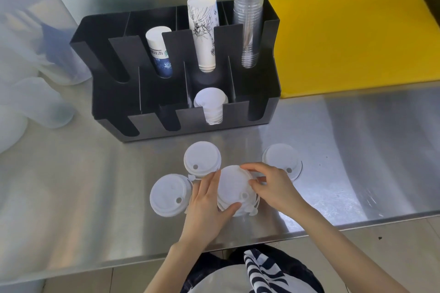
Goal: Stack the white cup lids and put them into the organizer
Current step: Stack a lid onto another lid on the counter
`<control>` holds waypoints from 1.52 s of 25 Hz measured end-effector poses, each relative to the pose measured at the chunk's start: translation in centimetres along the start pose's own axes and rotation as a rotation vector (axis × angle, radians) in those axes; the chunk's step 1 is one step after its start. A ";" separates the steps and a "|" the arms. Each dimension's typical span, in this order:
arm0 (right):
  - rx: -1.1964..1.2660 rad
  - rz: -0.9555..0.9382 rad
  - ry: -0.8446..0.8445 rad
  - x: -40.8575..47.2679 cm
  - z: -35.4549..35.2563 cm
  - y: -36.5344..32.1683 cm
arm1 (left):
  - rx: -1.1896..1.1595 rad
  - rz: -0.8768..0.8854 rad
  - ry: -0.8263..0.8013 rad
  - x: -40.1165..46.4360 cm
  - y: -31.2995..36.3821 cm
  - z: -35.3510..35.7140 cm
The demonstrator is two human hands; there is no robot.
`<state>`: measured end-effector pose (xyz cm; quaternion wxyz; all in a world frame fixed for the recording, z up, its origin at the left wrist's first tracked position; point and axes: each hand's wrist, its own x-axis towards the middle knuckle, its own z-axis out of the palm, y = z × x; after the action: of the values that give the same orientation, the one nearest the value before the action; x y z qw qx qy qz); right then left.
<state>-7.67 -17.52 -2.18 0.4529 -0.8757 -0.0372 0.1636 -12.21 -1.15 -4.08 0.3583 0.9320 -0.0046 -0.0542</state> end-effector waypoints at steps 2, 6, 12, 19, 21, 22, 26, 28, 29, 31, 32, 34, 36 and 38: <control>-0.011 0.009 -0.008 -0.1 0.2 0.1 | -0.005 -0.033 0.029 -0.6 0.3 0.6; -0.007 0.018 -0.022 0.0 0.4 0.3 | 0.009 -0.097 0.054 -1.2 0.5 1.5; 0.010 0.013 -0.036 0.0 0.4 0.6 | 0.008 -0.129 0.006 -1.2 0.8 1.7; -0.001 0.016 -0.062 -0.6 0.6 1.2 | 0.084 -0.129 -0.050 -1.3 0.8 2.0; 0.000 0.017 -0.041 -0.5 0.6 1.2 | 0.102 -0.106 -0.041 -1.0 0.6 1.9; -0.001 0.017 -0.020 -0.4 0.5 1.3 | 0.113 -0.091 -0.037 -0.7 0.5 1.9; -0.087 -0.007 0.035 0.1 0.4 1.3 | 0.149 -0.026 -0.039 1.4 0.0 1.5; -0.147 -0.021 0.029 0.5 0.5 1.3 | 0.177 0.008 -0.064 2.7 -0.2 1.2; -0.170 -0.022 0.028 0.7 0.5 1.2 | 0.190 0.023 -0.081 3.5 -0.3 1.1; -0.209 -0.018 0.024 1.2 0.4 1.0 | 0.201 0.047 -0.119 4.8 -0.4 0.8; -0.231 -0.017 0.022 1.4 0.4 0.9 | 0.199 0.055 -0.131 5.4 -0.5 0.8; -0.268 -0.019 0.016 1.8 0.3 0.7 | 0.187 0.059 -0.129 6.1 -0.7 0.6; -0.286 -0.021 0.008 2.0 0.2 0.7 | 0.176 0.064 -0.114 6.4 -0.9 0.6; -0.291 -0.025 0.005 2.2 0.0 0.8 | 0.180 0.076 -0.105 6.5 -0.9 0.6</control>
<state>-5.63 -17.47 -3.40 0.3233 -0.9319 -0.0702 0.1486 -5.81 -1.19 -5.80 0.2742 0.9555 -0.0635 -0.0887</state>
